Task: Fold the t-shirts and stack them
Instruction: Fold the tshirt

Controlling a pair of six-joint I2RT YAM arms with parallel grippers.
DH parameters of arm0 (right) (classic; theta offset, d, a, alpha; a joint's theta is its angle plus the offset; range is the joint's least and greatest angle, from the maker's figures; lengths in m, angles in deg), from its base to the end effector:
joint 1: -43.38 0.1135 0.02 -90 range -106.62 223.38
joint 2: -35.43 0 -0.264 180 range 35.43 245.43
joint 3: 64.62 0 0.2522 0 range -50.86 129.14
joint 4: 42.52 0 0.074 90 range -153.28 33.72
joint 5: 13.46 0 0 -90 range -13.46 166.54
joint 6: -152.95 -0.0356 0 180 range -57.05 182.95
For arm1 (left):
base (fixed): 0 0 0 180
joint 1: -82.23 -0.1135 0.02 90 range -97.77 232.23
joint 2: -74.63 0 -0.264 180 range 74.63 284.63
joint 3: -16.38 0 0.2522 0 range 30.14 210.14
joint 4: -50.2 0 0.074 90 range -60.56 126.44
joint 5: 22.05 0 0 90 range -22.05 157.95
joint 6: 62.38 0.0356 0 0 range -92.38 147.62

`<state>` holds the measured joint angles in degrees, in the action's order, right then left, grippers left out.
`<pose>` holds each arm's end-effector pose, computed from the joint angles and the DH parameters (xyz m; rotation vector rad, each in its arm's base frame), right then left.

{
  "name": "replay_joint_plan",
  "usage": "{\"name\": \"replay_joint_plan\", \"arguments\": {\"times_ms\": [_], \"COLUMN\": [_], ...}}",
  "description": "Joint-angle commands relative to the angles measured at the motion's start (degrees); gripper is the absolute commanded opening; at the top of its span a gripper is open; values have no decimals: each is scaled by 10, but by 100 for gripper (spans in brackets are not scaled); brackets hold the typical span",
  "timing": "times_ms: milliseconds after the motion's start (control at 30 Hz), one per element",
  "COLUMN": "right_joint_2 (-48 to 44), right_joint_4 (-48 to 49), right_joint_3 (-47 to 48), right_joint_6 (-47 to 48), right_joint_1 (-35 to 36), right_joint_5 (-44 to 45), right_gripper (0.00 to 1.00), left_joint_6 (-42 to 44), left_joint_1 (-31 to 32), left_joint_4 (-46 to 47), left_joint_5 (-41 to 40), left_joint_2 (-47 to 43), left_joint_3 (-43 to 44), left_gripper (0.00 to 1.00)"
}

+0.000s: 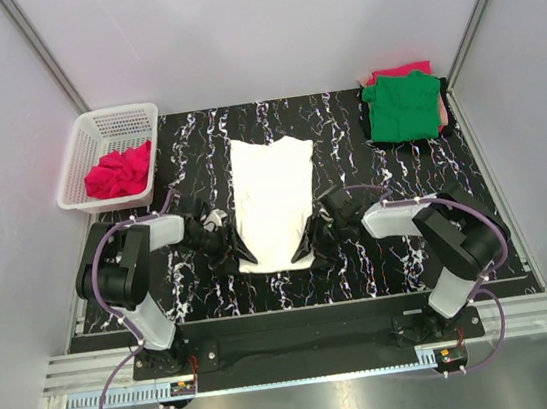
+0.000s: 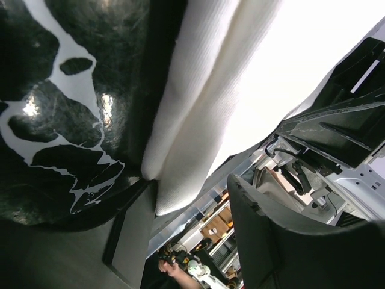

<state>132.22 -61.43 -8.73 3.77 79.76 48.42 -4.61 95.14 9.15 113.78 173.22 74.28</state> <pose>0.2274 0.1884 0.1194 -0.3858 -2.9162 -1.0802 0.2525 -0.0841 0.1123 0.3767 -2.7104 1.1435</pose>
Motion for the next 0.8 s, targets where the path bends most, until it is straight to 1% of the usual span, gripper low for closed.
{"name": "replay_joint_plan", "arguments": {"times_ms": [0,33,200,233,300,333,367,400,433,467,567,600,700,767], "right_joint_2": [60,59,35,31,24,20,18,17,16,17,25,27,27,29], "right_joint_4": [-51,-52,-102,-121,-134,-143,-145,-148,-152,-152,-155,-155,-156,-156], "right_joint_3": [-27,-25,-20,-19,-15,-14,-13,-12,-11,-9,1,8,16,18], "right_joint_6": [41,41,51,59,66,71,72,73,76,76,82,84,89,93], "right_joint_1": [0,1,1,0,1,1,1,1,1,1,1,1,0,1], "right_joint_5": [162,165,196,207,215,220,221,222,221,221,211,208,206,206], "right_gripper": [53,53,49,42,35,12,6,1,0,0,0,0,0,0], "left_joint_6": [19,18,16,16,16,16,15,15,14,13,10,9,7,4], "left_joint_1": [2,2,2,2,2,2,2,2,2,2,2,2,2,3], "left_joint_4": [50,49,48,47,46,46,46,46,46,47,46,46,46,47], "left_joint_5": [-112,-110,-115,-114,-114,-113,-112,-112,-111,-111,-111,-110,-108,-107], "left_joint_2": [23,23,16,16,17,18,18,18,19,18,18,19,24,27], "left_joint_3": [10,11,10,10,9,9,9,9,9,9,11,12,19,23], "left_gripper": [54,52,49,46,40,36,31,31,28,22,18,11,1,0]}}
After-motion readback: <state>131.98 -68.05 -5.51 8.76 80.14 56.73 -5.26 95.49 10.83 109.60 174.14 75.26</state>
